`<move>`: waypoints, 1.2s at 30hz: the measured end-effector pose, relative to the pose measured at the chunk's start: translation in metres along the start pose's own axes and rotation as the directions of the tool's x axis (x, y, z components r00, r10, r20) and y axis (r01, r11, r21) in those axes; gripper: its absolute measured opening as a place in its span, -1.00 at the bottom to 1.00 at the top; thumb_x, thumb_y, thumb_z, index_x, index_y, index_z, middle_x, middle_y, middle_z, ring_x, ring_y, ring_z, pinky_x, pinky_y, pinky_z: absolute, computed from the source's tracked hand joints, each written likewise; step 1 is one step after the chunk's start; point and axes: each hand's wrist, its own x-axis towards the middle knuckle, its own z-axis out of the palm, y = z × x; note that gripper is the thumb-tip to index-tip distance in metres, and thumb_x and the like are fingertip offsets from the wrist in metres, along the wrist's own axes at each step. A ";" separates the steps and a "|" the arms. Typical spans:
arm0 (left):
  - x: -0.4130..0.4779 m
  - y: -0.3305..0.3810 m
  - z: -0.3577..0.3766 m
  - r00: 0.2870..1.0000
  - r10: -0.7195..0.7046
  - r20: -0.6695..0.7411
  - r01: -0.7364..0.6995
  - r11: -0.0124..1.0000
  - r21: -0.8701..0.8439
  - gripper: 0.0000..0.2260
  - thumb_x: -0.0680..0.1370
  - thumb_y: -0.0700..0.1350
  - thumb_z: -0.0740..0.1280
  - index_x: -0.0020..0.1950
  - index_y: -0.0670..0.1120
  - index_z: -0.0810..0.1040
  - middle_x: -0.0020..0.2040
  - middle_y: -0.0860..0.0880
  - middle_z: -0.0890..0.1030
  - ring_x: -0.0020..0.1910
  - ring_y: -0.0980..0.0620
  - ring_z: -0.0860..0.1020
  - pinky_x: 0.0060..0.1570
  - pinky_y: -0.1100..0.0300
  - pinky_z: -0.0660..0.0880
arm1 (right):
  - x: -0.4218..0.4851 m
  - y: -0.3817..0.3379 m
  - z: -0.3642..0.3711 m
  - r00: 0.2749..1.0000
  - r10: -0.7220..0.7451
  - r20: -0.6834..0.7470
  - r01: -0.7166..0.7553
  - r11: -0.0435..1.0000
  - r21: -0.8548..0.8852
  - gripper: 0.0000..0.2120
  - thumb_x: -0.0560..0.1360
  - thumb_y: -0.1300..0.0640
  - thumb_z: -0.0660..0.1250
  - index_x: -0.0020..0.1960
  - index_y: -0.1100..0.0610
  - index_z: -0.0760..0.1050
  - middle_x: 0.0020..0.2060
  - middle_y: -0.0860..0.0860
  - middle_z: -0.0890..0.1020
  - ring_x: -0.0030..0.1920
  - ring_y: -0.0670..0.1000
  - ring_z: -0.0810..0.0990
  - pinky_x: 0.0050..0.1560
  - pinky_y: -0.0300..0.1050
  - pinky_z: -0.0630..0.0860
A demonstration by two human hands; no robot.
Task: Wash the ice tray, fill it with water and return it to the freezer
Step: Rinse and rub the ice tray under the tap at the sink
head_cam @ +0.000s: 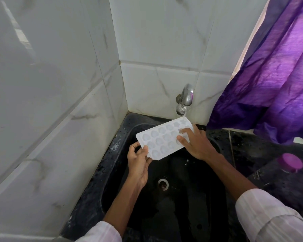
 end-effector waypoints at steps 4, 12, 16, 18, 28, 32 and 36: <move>0.003 -0.001 0.000 0.999 -0.027 -0.033 0.025 0.999 -0.046 -0.81 0.64 -0.30 0.25 0.24 -0.15 0.42 0.00 -0.11 0.68 -0.03 -0.04 0.69 -0.18 0.11 0.65 | 0.000 -0.001 0.000 0.998 -0.018 -0.062 0.026 0.990 0.137 -0.48 0.55 -0.26 0.23 0.36 0.03 0.29 0.36 0.04 0.34 0.42 0.16 0.28 0.32 0.19 0.40; 0.014 0.000 0.009 0.996 -0.062 -0.070 0.055 0.993 -0.100 -0.78 0.64 -0.31 0.25 0.28 -0.18 0.41 0.01 -0.16 0.66 -0.06 -0.06 0.68 -0.18 0.07 0.67 | 0.004 0.006 -0.001 0.997 -0.039 -0.063 0.042 0.998 0.041 -0.52 0.53 -0.33 0.19 0.28 -0.04 0.38 0.37 0.05 0.28 0.43 0.19 0.21 0.34 0.15 0.35; 0.017 0.001 0.009 0.994 -0.071 -0.082 0.062 0.993 -0.104 -0.79 0.64 -0.31 0.25 0.26 -0.17 0.42 0.02 -0.16 0.65 -0.05 -0.07 0.68 -0.22 0.08 0.67 | 0.006 0.008 -0.001 0.998 -0.042 -0.048 0.043 0.999 0.026 -0.50 0.52 -0.36 0.17 0.33 -0.10 0.41 0.50 0.06 0.19 0.50 0.20 0.12 0.43 0.21 0.29; 0.018 0.001 0.009 0.993 -0.072 -0.089 0.062 0.992 -0.106 -0.81 0.64 -0.32 0.25 0.24 -0.16 0.42 0.03 -0.17 0.65 -0.05 -0.08 0.67 -0.22 0.07 0.66 | 0.007 0.008 -0.001 0.999 -0.042 -0.030 0.043 0.999 0.033 -0.48 0.52 -0.37 0.15 0.36 -0.13 0.41 0.54 0.07 0.14 0.53 0.19 0.07 0.46 0.23 0.24; 0.020 -0.003 0.004 0.994 -0.080 -0.078 0.072 0.992 -0.104 -0.83 0.64 -0.31 0.26 0.20 -0.15 0.45 0.01 -0.17 0.67 -0.04 -0.08 0.69 -0.13 0.02 0.65 | 0.009 0.005 -0.008 1.000 -0.028 -0.011 0.028 0.999 0.038 -0.50 0.53 -0.33 0.19 0.30 -0.02 0.50 0.54 0.07 0.13 0.52 0.17 0.03 0.47 0.19 0.20; 0.020 -0.005 0.003 0.995 -0.064 -0.076 0.057 0.993 -0.101 -0.80 0.64 -0.30 0.26 0.26 -0.16 0.44 0.03 -0.16 0.67 -0.04 -0.06 0.69 -0.12 0.04 0.65 | 0.008 0.002 -0.006 1.000 -0.024 0.005 0.024 1.000 0.011 -0.51 0.54 -0.34 0.16 0.32 -0.07 0.47 0.55 0.06 0.09 0.52 0.19 0.02 0.46 0.21 0.18; 0.020 -0.003 0.002 0.995 -0.054 -0.082 0.047 0.995 -0.092 -0.80 0.64 -0.31 0.25 0.26 -0.17 0.43 0.06 -0.17 0.66 -0.02 -0.07 0.68 -0.18 0.08 0.64 | 0.007 0.006 -0.006 0.999 -0.041 0.022 0.041 0.999 0.010 -0.53 0.54 -0.32 0.19 0.34 -0.11 0.47 0.56 0.09 0.07 0.52 0.21 0.01 0.47 0.23 0.16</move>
